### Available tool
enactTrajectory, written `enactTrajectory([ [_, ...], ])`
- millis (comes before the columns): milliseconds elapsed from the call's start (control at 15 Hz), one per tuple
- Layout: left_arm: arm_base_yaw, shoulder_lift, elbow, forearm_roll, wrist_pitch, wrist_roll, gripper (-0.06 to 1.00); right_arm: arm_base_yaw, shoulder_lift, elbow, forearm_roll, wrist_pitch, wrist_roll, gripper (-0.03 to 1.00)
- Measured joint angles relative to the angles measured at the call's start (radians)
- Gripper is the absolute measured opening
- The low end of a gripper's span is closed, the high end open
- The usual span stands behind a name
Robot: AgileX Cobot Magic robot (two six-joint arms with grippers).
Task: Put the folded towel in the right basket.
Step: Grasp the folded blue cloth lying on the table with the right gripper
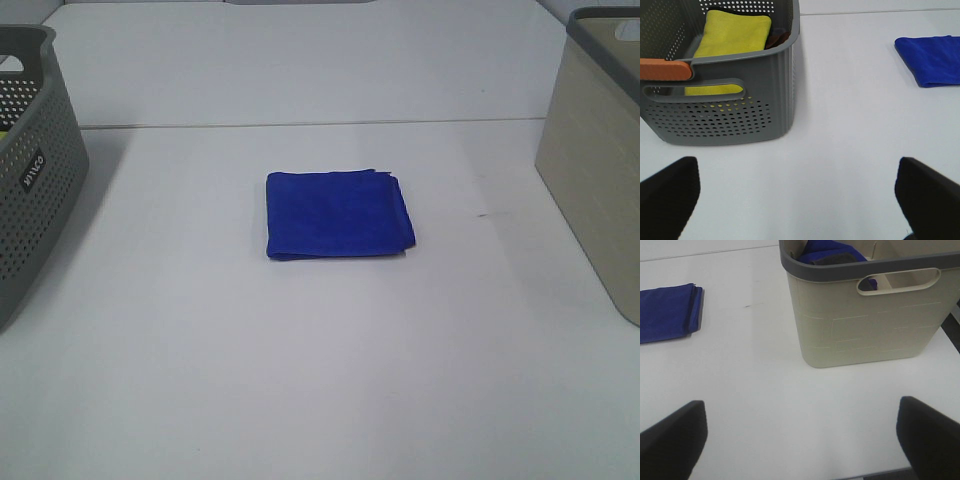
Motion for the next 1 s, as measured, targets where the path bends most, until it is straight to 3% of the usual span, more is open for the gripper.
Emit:
enactTrajectory([
  [133,0.0,0.0,0.0,0.0,0.0,0.0,0.99,0.0,0.27,-0.19,0.042,0.053,0.0,0.98],
  [200,0.0,0.0,0.0,0.0,0.0,0.0,0.99,0.0,0.556,-0.436,0.071,0.143,0.0,0.98],
  [467,0.0,0.0,0.0,-0.008,0.0,0.0,0.99,0.0,0.969,-0.817,0.079,0.15,0.001,0.98],
  [667,0.0,0.0,0.0,-0.011,-0.001,0.0,0.99,-0.002,1.161,-0.968,0.161,0.149,-0.001,0.98],
  [800,0.0,0.0,0.0,-0.011,-0.001,0.0,0.99,0.008,1.274,-0.993,0.305,0.114,-0.039,0.98],
  [1000,0.0,0.0,0.0,-0.011,-0.001,0.0,0.99,0.171,1.497,-0.999,0.38,0.011,-0.058,0.97],
])
